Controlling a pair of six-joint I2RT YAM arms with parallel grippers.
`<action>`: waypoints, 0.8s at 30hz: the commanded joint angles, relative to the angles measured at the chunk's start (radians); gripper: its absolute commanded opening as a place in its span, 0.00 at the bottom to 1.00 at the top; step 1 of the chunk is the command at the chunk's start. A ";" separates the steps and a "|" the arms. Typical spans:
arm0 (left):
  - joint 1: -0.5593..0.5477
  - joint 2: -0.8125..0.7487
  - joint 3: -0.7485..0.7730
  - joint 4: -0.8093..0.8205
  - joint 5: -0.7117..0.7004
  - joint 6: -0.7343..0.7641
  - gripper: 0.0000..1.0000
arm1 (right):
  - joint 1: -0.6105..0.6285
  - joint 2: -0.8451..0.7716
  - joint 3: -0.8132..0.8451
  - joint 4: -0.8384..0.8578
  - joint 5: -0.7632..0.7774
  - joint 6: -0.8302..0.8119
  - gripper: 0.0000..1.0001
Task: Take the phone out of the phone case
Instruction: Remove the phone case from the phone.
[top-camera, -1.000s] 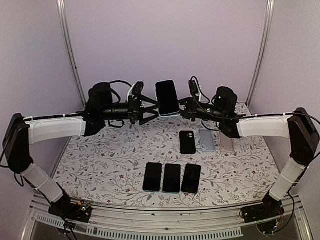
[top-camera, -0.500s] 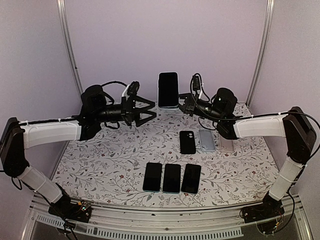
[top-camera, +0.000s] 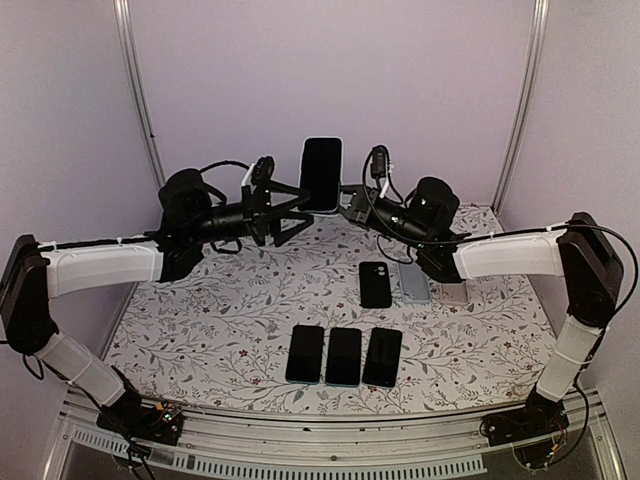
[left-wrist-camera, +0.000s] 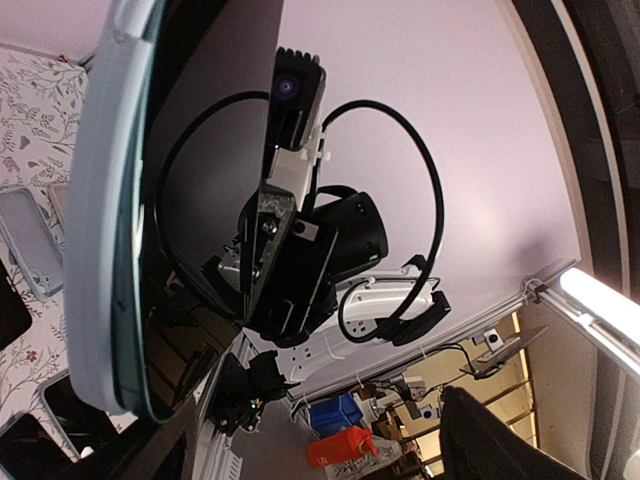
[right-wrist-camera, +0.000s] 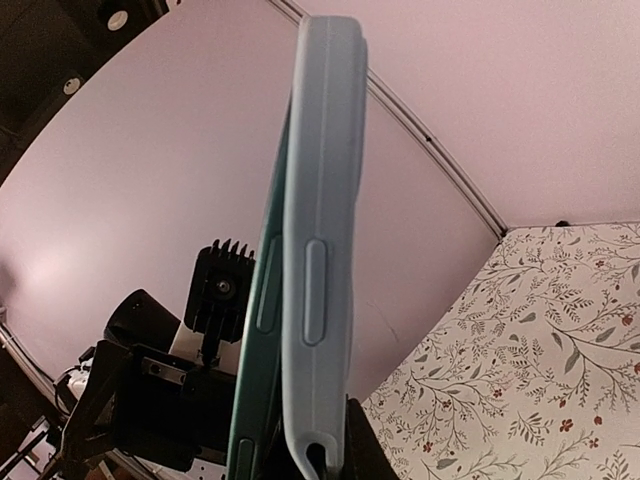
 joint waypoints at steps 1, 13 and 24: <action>-0.016 0.003 -0.003 0.045 -0.049 -0.036 0.84 | 0.019 -0.001 0.052 0.100 0.076 -0.038 0.00; -0.021 0.027 -0.017 0.109 -0.099 -0.095 0.84 | 0.037 0.006 0.059 0.119 0.099 -0.051 0.00; -0.019 0.045 -0.033 0.138 -0.137 -0.126 0.84 | 0.047 0.022 0.059 0.133 0.073 -0.054 0.00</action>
